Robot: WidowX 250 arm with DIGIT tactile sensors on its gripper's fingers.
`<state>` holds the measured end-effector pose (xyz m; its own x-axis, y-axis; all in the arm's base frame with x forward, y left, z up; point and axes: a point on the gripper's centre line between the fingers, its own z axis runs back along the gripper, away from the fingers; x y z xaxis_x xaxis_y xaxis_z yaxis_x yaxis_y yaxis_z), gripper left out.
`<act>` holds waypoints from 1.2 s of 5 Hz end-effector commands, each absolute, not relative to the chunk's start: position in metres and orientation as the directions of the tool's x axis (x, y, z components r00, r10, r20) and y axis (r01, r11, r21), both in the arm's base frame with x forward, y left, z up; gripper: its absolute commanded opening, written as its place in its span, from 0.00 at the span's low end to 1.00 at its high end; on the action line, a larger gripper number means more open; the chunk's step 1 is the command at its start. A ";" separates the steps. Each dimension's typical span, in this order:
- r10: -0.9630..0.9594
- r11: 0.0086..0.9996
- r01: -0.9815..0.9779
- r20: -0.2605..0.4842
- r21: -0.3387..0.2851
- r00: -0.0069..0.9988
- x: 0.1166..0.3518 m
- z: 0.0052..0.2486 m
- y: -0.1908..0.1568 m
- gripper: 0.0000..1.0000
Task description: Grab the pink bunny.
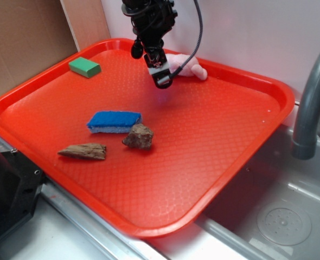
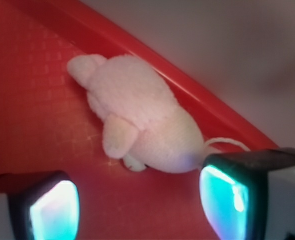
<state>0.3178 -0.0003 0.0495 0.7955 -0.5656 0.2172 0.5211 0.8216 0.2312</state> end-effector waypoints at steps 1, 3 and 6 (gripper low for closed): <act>-0.574 0.815 0.496 0.312 0.298 0.757 0.340 0.059 0.006 1.00; -0.578 0.816 0.515 0.319 0.263 0.752 0.347 0.040 0.001 1.00; -0.546 0.837 0.489 0.314 0.245 0.776 0.346 0.029 0.004 0.00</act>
